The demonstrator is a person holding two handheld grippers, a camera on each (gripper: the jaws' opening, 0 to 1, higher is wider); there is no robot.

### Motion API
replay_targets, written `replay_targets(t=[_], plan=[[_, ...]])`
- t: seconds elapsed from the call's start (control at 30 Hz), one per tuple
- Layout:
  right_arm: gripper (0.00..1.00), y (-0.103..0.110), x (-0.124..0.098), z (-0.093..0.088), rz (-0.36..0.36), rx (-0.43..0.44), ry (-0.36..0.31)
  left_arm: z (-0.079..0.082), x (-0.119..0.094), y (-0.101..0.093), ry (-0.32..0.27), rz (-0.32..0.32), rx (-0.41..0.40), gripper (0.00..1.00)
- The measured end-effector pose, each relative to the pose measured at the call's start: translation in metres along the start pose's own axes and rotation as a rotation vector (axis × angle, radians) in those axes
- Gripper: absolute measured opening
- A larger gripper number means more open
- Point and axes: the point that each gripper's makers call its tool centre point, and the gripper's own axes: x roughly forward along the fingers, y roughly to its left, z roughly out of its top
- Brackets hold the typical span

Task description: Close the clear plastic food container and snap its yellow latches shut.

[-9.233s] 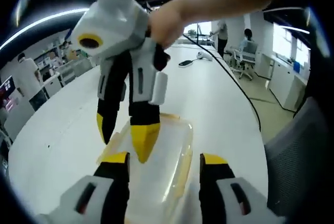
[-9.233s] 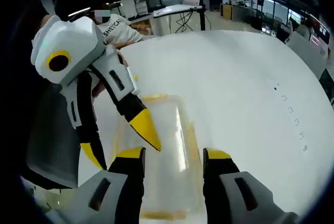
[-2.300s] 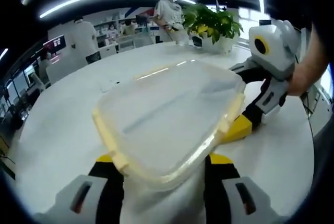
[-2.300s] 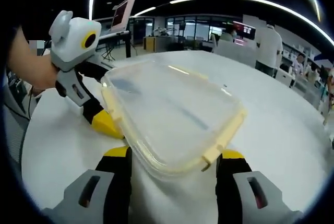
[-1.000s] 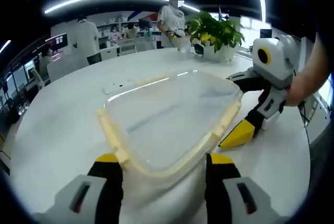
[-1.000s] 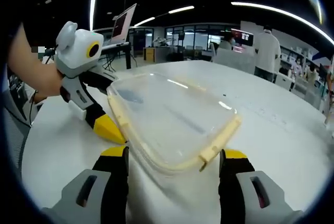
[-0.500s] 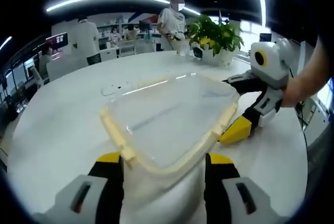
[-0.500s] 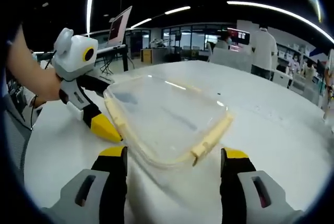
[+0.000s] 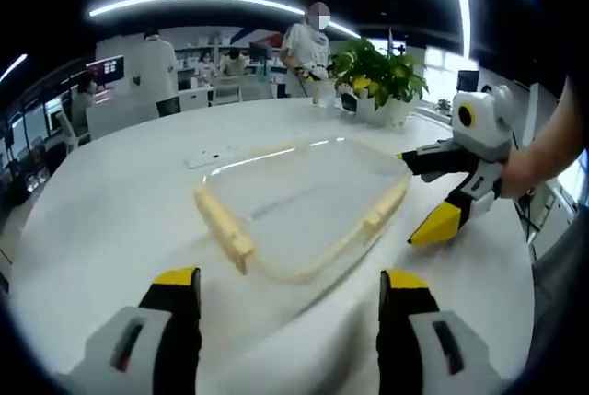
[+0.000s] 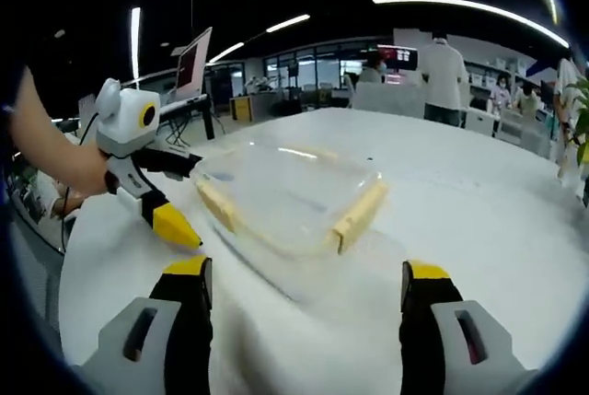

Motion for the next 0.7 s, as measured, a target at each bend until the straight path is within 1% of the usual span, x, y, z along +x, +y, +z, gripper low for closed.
replay_targets(t=[0.07,0.1,0.2,0.27,0.37,0.5,0.7], plan=[[0.86,-0.002,-0.006,0.002,-0.020,0.023,-0.009,-0.001,-0.005,-0.001,-0.001,-0.007,-0.009,0.82],[0.87,-0.001,-0.010,0.006,-0.030,0.051,-0.026,-0.002,-0.007,0.000,-0.003,-0.010,-0.022,0.85],[0.93,0.001,-0.017,0.012,-0.042,0.088,-0.044,-0.001,-0.014,0.002,-0.018,-0.013,-0.048,0.92],[0.95,0.005,-0.020,0.012,-0.040,0.087,-0.042,-0.003,-0.016,0.004,-0.021,-0.016,-0.053,0.95],[0.97,0.015,-0.024,0.011,-0.042,0.076,-0.033,-0.006,-0.023,0.002,-0.026,-0.022,-0.071,0.98],[0.96,0.015,-0.032,0.007,-0.074,0.111,-0.037,-0.010,-0.032,0.004,-0.030,-0.016,-0.102,0.98],[0.94,0.012,-0.051,0.007,-0.127,0.151,-0.055,-0.014,-0.052,0.005,-0.048,-0.005,-0.110,0.96]])
